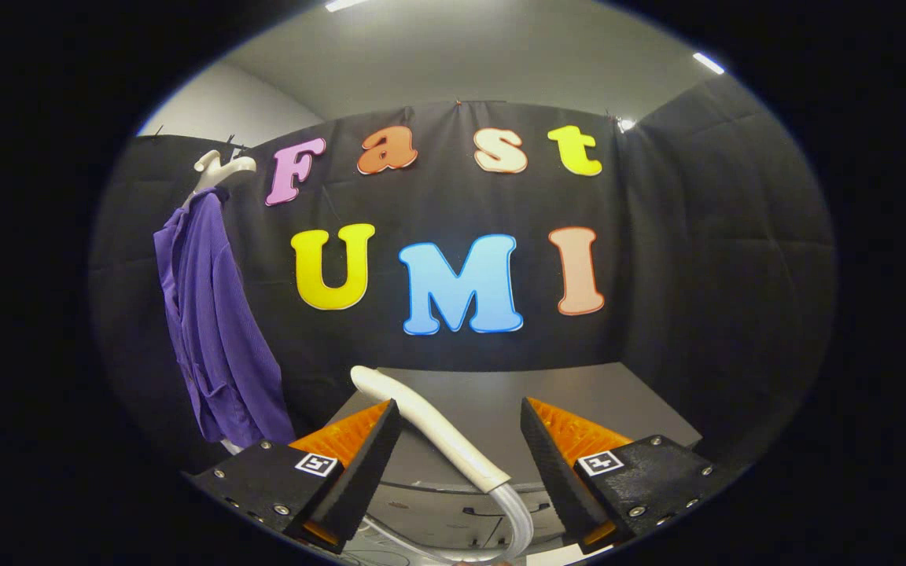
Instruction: Iron the clothes twice with a garment steamer, once on the left side and once on the right side.
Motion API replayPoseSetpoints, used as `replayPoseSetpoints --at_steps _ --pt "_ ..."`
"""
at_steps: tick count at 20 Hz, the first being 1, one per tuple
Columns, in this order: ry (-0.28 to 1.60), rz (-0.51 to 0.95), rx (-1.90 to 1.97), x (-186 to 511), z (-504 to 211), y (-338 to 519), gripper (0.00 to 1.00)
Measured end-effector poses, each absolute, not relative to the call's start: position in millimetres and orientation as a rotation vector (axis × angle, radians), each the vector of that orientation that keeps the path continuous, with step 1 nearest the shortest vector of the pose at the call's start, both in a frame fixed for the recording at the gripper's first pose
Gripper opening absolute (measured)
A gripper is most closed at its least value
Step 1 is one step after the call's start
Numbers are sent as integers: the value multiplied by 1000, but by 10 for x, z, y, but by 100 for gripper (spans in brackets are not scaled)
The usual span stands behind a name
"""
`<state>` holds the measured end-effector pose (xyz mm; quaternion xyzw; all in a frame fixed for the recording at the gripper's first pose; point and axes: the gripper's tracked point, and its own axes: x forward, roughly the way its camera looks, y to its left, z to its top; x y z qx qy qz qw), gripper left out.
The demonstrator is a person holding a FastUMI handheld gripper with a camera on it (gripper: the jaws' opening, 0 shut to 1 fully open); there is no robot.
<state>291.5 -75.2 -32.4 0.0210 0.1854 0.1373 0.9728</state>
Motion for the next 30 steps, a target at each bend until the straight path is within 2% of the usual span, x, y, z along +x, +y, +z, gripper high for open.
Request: replayPoseSetpoints --at_steps 10,15,17,19,20,24,27,30 --pt "679 520 147 3369 -1316 -601 95" --pt "768 642 153 3366 -1633 -486 95" --pt "744 692 154 3371 -1598 -428 94" --pt "754 734 163 3309 -1648 -338 88" --pt "738 725 150 3368 -1651 -379 75" --pt "775 756 162 3249 -1674 -299 57" --pt "765 735 141 3215 -1655 -210 39" --pt "800 713 202 3126 -1629 -152 31"
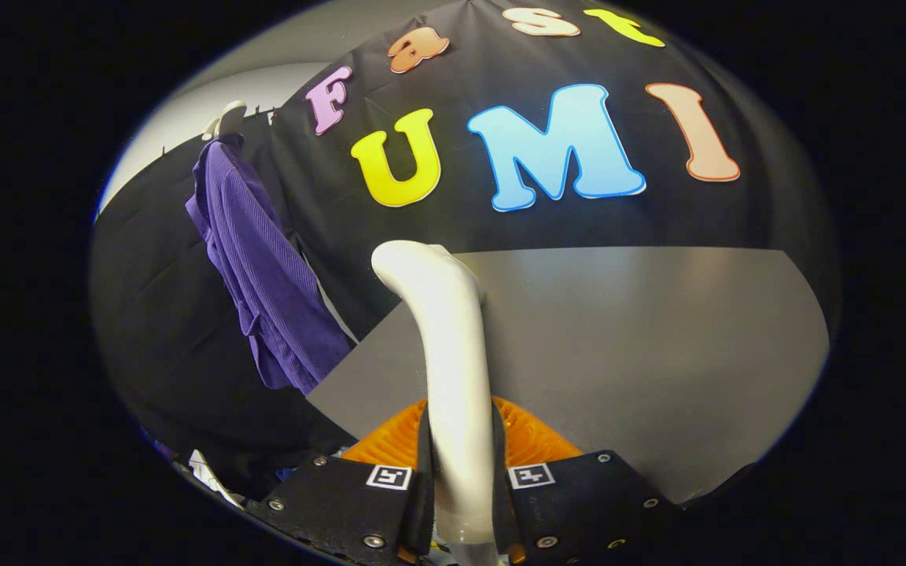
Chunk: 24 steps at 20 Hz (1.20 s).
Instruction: Iron the clothes twice with a garment steamer, once on the left side and once on the right side.
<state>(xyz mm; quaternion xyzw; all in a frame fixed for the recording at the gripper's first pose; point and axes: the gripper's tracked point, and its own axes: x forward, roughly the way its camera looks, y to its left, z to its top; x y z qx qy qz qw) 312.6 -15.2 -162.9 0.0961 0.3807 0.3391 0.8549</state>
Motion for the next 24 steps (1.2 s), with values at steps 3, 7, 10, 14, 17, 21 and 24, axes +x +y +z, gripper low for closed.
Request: replayPoseSetpoints --at_steps 3,7,10,14,17,21,24 --pt "831 731 261 2971 -1594 -34 24" --pt "829 727 288 2873 -1565 28 21" --pt "828 673 305 2808 -1562 25 21" --pt "808 603 332 2697 -1482 -19 21" --pt "734 549 303 2601 -1315 -88 21" --pt "621 481 270 2352 -1000 -66 21" --pt "566 427 247 2047 -845 69 20"
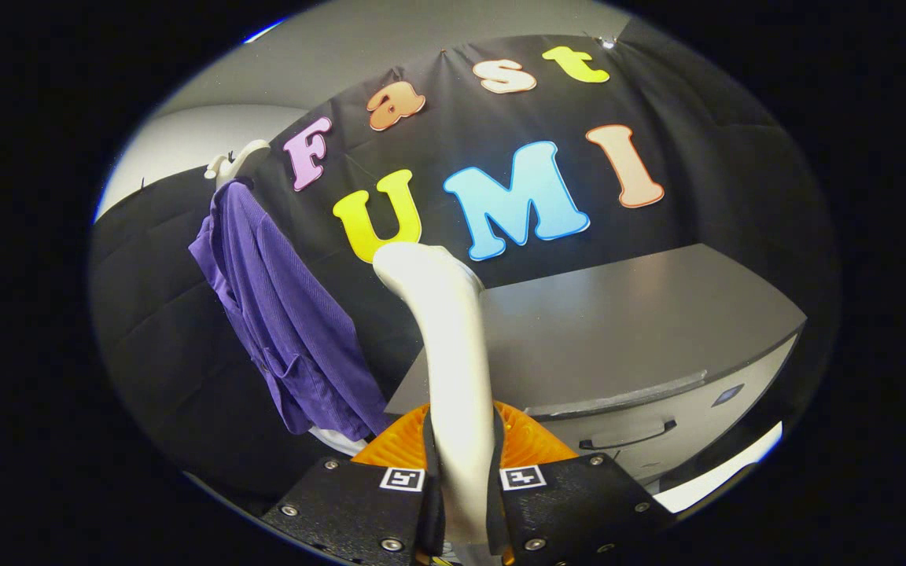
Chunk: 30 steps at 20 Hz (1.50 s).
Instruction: Iron the clothes twice with a garment steamer, once on the left side and once on the right side.
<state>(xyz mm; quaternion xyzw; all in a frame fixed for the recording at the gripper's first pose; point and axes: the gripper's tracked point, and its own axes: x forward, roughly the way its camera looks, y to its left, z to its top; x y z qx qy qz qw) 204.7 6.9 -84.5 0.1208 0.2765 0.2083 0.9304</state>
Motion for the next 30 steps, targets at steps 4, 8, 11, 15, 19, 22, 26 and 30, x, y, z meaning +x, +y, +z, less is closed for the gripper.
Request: replayPoseSetpoints --at_steps 4,8,11,15,19,22,26,30 --pt "521 333 241 1500 -622 388 21" --pt "436 277 193 977 -407 895 20" --pt "371 242 124 777 -264 1262 21" --pt "308 205 69 749 -95 1729 20" --pt "252 192 33 861 76 2153 20" --pt "209 170 9 996 199 2371 20" --pt "167 144 4 1178 343 2642 20" --pt "120 128 -42 1347 492 2969 20"
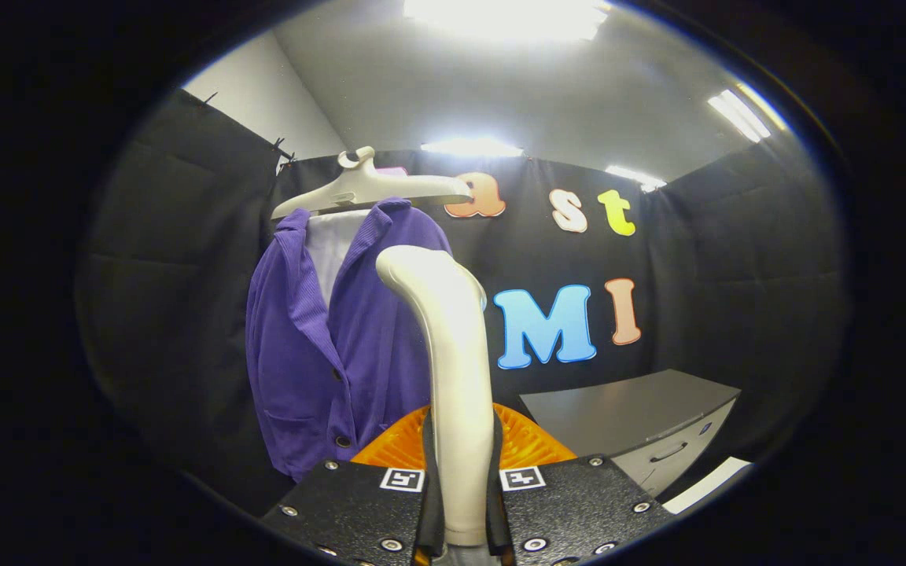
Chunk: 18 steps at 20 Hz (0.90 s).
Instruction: Iron the clothes twice with a garment steamer, once on the left side and once on the right side.
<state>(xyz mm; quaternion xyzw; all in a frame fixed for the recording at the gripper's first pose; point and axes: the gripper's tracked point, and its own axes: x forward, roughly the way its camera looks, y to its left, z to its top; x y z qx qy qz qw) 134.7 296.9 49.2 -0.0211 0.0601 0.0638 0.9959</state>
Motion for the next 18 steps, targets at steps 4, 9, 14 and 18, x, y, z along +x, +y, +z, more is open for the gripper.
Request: replayPoseSetpoints --at_steps 4,9,14,18 --pt "42 89 -95 1564 682 3176 20" --pt "27 53 -146 1756 730 3350 20" --pt "41 26 -206 1839 581 3463 20" --pt "70 24 -227 1833 361 3484 20"
